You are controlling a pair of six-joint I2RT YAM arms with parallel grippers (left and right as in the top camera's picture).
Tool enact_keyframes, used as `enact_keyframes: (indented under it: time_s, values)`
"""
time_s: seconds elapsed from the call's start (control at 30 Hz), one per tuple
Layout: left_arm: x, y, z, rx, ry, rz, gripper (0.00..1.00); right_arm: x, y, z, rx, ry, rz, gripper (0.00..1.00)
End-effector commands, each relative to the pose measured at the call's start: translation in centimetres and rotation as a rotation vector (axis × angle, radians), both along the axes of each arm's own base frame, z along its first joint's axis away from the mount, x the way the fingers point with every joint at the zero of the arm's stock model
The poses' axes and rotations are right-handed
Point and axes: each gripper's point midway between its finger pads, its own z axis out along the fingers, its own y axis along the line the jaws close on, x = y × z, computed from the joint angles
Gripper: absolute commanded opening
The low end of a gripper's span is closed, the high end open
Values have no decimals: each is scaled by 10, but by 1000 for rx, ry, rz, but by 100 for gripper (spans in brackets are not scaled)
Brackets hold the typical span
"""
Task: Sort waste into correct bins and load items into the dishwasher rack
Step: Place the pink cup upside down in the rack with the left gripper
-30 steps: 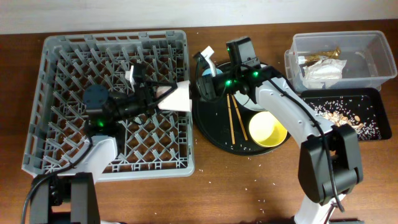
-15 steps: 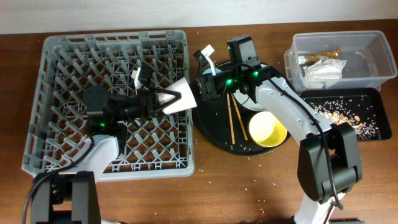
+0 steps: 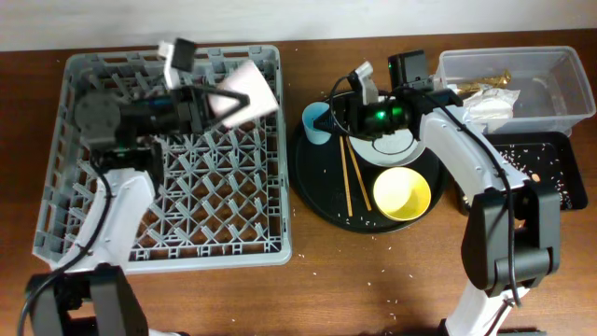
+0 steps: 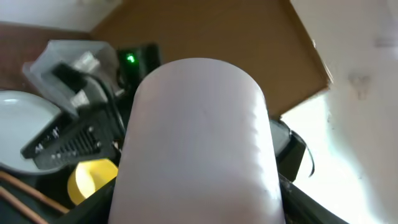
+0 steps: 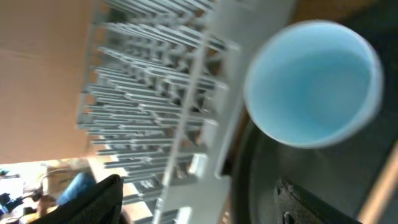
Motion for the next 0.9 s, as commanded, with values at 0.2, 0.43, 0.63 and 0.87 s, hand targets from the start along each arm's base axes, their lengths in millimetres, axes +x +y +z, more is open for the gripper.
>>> enact_keyframes:
  time_s: [0.2, 0.43, 0.63, 0.87]
  values:
    - [81, 39, -23, 109, 69, 433, 43, 4, -18, -20, -147, 10, -65, 80]
    - [74, 40, -55, 706, 108, 655, 43, 5, -24, -26, -193, 21, -87, 83]
    - [-30, 44, -133, 1212, 388, 469, 42, 3, -26, -29, -205, 31, -90, 84]
    - [-71, 12, -197, 1505, 468, 208, 43, 0, -29, -32, -226, 49, -96, 84]
